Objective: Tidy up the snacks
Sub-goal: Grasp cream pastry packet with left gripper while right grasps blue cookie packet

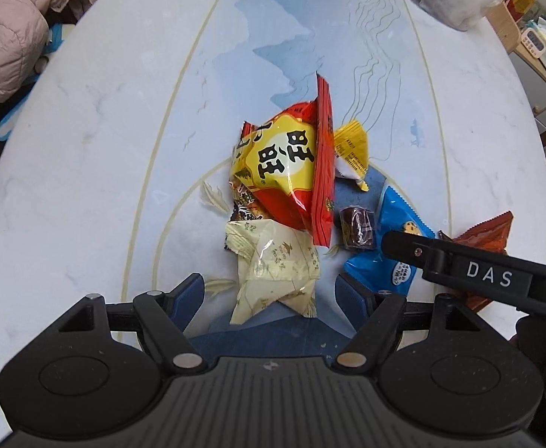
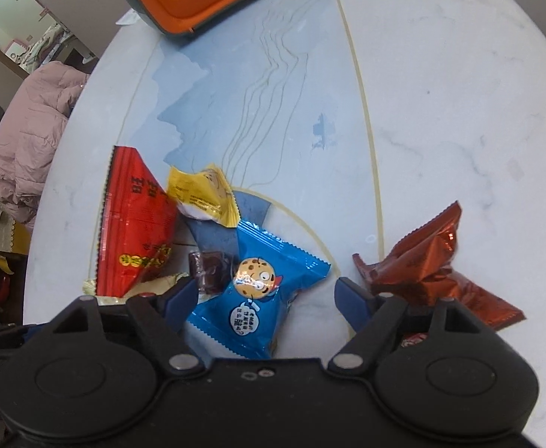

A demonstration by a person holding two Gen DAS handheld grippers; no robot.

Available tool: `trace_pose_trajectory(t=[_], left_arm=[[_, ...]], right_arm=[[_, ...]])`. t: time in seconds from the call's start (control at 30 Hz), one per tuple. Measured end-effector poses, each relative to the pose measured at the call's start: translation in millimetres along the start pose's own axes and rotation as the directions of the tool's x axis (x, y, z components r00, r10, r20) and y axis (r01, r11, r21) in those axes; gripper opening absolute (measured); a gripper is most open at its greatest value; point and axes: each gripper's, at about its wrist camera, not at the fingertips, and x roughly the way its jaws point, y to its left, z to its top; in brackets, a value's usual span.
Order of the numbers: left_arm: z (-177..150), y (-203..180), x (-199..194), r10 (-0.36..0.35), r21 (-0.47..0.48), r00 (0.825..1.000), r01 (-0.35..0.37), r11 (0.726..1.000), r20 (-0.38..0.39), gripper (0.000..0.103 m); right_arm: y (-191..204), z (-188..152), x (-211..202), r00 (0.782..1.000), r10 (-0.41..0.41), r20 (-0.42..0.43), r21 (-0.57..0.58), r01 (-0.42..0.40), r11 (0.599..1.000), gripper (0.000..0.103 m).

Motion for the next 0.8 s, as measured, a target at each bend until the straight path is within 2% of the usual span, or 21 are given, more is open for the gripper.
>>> trace_pose_trajectory(t=[0.33,0.4,0.47,0.53,0.57,0.63,0.73,0.8], left_arm=[[5.3,-0.8,21.3,-0.030,-0.017,0.999,0.029,0.999,-0.030,0.076],[5.2,0.3,23.8,-0.035,-0.026,0.999,0.035,0.999,-0.033,0.074],[5.3,3.3,25.6,-0.050,-0.043,0.998,0.048,0.998,-0.038,0.062],[4.7,6.3,25.7,-0.057,-0.062,0.998,0.055,0.997,-0.039,0.059],[4.4,7.4,25.6,-0.065,-0.067,0.997,0.063,0.996,-0.037,0.052],[3.3,9.8,24.8,-0.083,-0.081,0.996,0.080,0.993,-0.034,0.049],[1.5,9.9,21.7,-0.094,-0.086,0.995,0.091,0.992,-0.024,0.037],[0.5,9.6,20.1,-0.099,-0.091,0.995,0.097,0.991,-0.020,0.034]], right_arm=[[-4.7,-2.1,9.1,0.999,0.054,-0.005,0.041,-0.054,0.998,0.069],[-5.6,-2.7,9.2,0.997,0.071,-0.003,0.051,-0.071,0.996,0.064],[-5.8,-3.1,9.4,0.996,0.088,0.000,0.059,-0.088,0.994,0.060],[-6.2,-4.0,8.6,0.995,0.098,0.006,0.068,-0.099,0.993,0.056],[-6.5,-4.5,8.1,0.995,0.102,0.011,0.072,-0.102,0.992,0.054],[-6.8,-6.2,7.1,0.994,0.105,0.021,0.077,-0.106,0.991,0.051],[-7.9,-8.3,3.8,0.993,0.110,0.035,0.076,-0.112,0.991,0.043],[-7.7,-9.1,2.4,0.993,0.112,0.038,0.078,-0.114,0.990,0.038]])
